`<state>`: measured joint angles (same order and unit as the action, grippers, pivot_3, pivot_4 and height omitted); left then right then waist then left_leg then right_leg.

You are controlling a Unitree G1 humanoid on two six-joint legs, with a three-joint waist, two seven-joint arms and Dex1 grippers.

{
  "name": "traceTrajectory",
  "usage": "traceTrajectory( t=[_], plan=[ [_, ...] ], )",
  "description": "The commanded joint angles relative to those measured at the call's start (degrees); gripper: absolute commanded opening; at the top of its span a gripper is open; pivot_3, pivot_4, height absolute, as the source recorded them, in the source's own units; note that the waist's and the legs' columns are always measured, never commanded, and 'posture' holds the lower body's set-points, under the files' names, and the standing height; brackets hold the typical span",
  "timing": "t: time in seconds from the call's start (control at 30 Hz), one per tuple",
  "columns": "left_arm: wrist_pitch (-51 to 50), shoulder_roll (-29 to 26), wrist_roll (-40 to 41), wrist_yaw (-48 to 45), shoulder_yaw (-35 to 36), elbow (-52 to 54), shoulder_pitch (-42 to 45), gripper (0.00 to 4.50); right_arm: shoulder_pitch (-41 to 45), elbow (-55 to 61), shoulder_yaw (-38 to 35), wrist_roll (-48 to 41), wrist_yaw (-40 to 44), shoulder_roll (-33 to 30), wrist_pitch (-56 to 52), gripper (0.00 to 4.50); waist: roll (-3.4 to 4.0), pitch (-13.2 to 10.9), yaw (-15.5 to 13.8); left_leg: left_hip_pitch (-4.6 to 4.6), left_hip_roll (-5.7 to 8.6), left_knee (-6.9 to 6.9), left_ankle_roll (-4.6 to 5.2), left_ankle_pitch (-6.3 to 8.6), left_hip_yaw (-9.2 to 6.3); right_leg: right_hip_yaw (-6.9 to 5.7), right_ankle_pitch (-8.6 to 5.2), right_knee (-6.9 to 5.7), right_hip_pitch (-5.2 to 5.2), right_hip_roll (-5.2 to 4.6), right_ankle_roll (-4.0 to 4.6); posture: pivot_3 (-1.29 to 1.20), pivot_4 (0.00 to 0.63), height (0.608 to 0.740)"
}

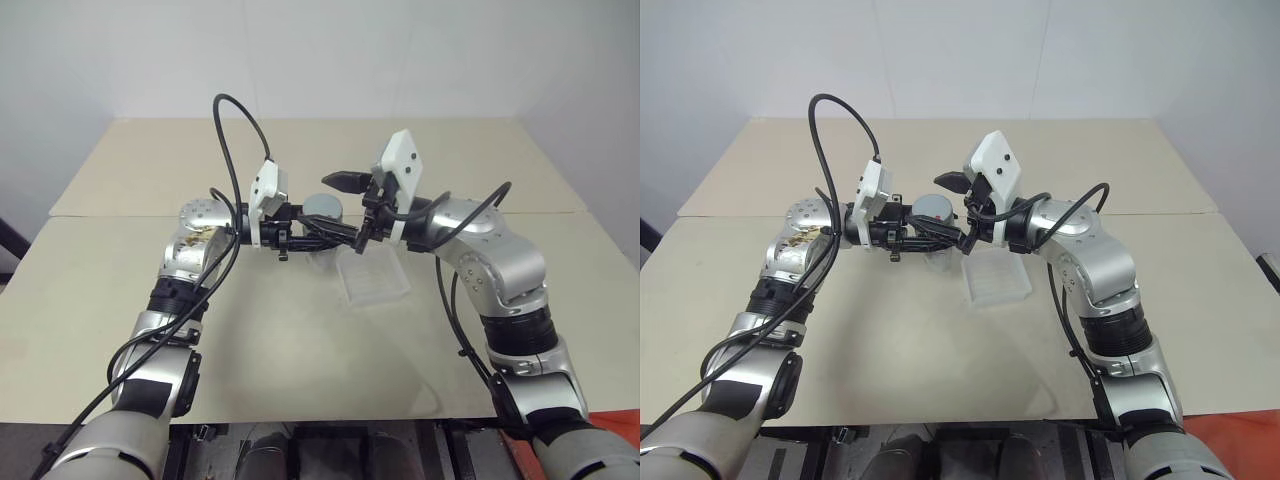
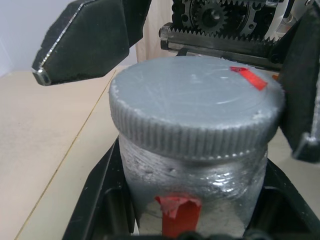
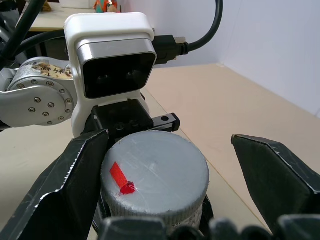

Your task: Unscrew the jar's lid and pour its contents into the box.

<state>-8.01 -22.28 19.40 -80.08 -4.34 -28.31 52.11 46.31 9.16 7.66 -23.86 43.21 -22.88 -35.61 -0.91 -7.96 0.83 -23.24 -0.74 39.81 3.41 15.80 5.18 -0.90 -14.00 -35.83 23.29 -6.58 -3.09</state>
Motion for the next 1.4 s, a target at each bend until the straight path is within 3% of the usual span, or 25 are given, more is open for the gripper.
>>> traceTrajectory(
  t=[0.03, 0.63, 0.87, 1.03, 1.4],
  plan=[
    [-0.06, -0.89, 1.56, -1.39, 1.04, 2.83, 1.38, 2.07, 0.11, -1.12, -3.33, 0.86, -0.48, -2.68, 0.52, 4.48, 0.00, 0.00, -0.01, 0.00, 0.00, 0.00, 0.00, 0.00, 0.00, 0.00, 0.00, 0.00, 0.00, 0.00, 0.00, 0.00, 0.150, 0.740],
    [-1.44, -2.52, 2.45, -1.61, 1.38, 6.08, -1.44, 2.07, -4.59, 0.10, -9.01, -3.16, 3.31, -10.58, 1.64, 4.48, 0.00, 0.00, -0.14, 0.00, -0.02, -0.01, 0.01, 0.00, 0.00, 0.01, 0.00, 0.02, -0.01, 0.01, 0.00, 0.00, 0.150, 0.740],
    [-2.29, -1.83, 2.36, 0.48, 2.04, 5.98, -2.11, 2.07, -7.44, 3.85, -10.04, -6.42, 8.65, -12.88, 1.21, 4.48, 0.00, 0.00, -0.07, 0.01, -0.02, -0.01, 0.02, 0.01, 0.01, 0.05, 0.00, 0.02, -0.01, 0.00, 0.00, 0.00, 0.150, 0.740],
    [-2.44, 0.36, 2.05, 2.28, 1.63, 4.36, -0.83, 2.07, -4.95, 6.87, -7.92, -8.71, 7.07, -9.50, -0.60, 4.48, 0.00, 0.00, -0.08, 0.01, -0.02, 0.00, 0.02, 0.01, 0.01, 0.05, 0.00, 0.02, -0.02, 0.00, 0.00, 0.00, 0.150, 0.740],
    [-2.16, 1.06, 1.66, 1.75, 1.05, 4.70, -0.83, 2.07, 1.13, 4.29, -1.94, -4.85, 0.62, -2.03, -2.89, 4.48, 0.00, 0.00, -0.15, 0.00, 0.00, 0.00, 0.01, 0.00, -0.01, 0.01, 0.00, 0.00, -0.01, -0.01, 0.00, 0.00, 0.150, 0.740]
  ],
)
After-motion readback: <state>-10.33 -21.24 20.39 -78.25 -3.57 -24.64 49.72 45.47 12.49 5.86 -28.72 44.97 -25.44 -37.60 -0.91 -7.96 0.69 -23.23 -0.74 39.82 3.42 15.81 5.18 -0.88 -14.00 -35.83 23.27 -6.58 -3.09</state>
